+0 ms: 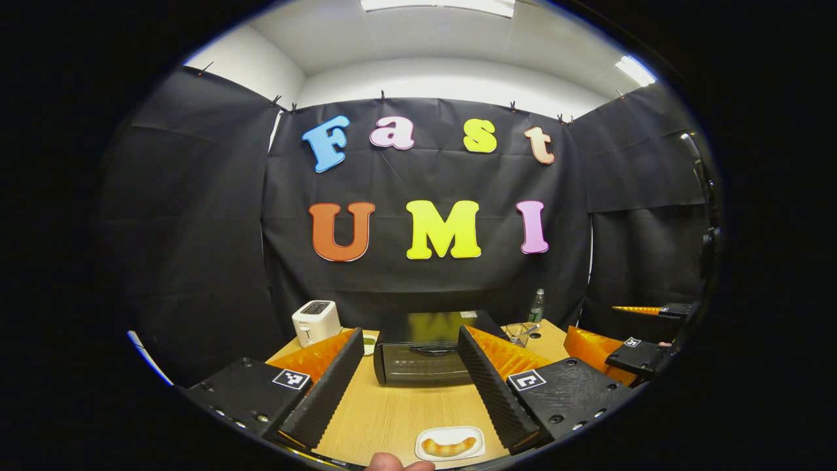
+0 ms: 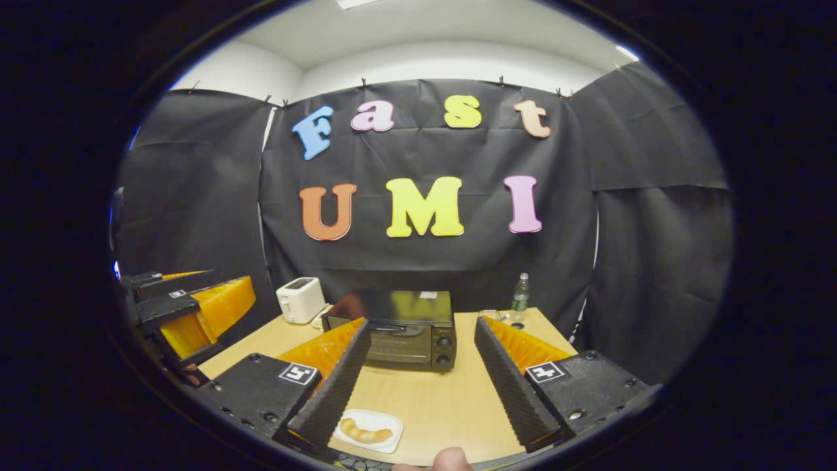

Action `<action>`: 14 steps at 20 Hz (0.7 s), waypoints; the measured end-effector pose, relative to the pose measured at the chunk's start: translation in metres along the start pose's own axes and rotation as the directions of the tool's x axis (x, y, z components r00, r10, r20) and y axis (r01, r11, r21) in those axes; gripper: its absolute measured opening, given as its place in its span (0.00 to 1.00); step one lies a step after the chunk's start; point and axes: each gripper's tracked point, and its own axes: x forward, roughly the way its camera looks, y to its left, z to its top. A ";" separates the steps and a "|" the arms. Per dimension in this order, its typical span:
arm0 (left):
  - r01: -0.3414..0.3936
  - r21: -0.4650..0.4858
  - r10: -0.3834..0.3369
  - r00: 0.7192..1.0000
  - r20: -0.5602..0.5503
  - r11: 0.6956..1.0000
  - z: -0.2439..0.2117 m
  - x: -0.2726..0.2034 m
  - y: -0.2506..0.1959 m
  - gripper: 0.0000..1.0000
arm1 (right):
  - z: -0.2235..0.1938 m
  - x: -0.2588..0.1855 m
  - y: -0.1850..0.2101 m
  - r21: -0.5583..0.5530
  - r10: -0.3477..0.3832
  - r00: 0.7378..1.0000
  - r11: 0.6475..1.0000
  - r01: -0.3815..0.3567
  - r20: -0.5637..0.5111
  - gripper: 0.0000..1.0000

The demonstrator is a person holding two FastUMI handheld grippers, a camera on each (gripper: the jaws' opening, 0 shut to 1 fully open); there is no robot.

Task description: Open the electric oven with the left hand, put the food in, and close the electric oven.

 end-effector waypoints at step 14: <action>0.061 -0.052 -0.065 0.995 -0.081 0.997 -0.017 0.130 -0.047 0.94 | 0.002 0.060 -0.088 0.073 -0.118 0.993 0.990 0.119 -0.018 1.00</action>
